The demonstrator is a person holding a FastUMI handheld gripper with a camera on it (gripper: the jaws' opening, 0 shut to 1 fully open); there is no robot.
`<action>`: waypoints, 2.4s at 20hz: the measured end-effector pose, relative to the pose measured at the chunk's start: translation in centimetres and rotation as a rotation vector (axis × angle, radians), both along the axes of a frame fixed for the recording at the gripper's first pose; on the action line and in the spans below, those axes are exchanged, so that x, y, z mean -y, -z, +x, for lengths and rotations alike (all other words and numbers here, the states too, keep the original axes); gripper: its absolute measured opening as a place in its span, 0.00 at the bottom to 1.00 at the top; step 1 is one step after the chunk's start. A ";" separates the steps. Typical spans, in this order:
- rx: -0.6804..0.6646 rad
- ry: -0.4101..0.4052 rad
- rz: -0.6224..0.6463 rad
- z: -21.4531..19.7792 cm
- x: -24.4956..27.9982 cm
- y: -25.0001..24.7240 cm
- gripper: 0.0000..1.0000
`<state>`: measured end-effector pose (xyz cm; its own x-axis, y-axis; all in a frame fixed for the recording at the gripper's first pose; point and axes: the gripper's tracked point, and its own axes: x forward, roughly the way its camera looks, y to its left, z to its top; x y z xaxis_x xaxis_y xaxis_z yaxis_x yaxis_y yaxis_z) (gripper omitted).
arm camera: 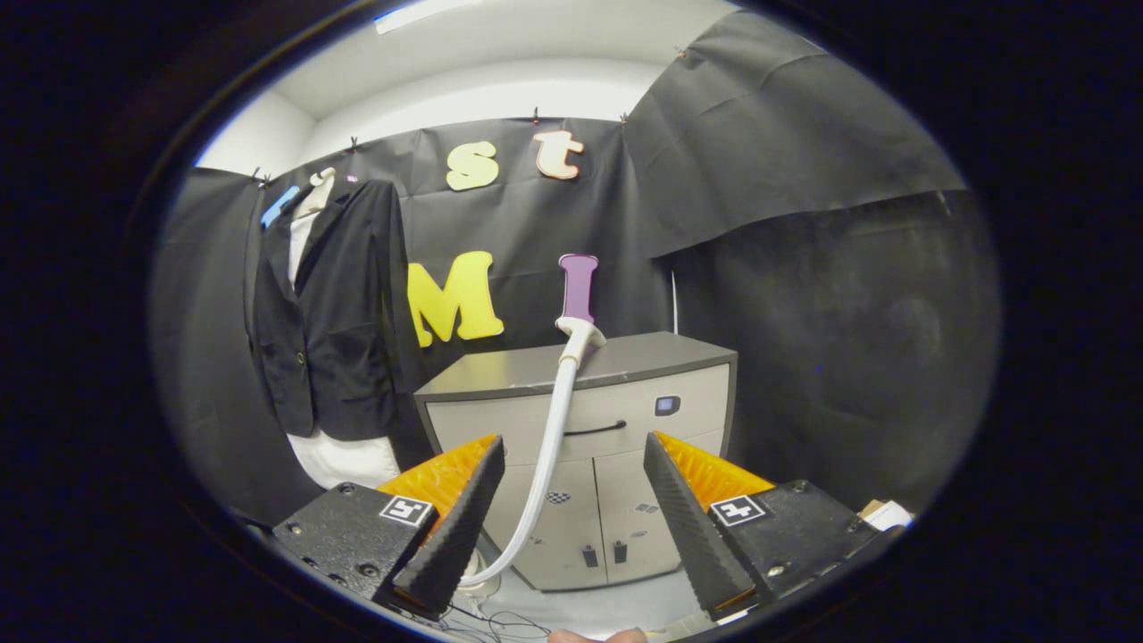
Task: Iron the clothes twice with a garment steamer, once on the left side and once on the right side.
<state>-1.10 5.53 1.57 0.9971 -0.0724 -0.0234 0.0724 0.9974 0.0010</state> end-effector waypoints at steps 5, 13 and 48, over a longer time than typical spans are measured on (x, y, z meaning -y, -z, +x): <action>-0.014 0.040 0.010 1.5 -2.1 -0.2 0.98; -0.053 0.001 0.013 9.7 -2.2 -3.7 0.98; -0.571 0.122 0.122 37.8 2.9 -2.6 0.41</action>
<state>36.70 2.64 4.17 0.8089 -0.1485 -0.5689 0.2091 0.9770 0.0424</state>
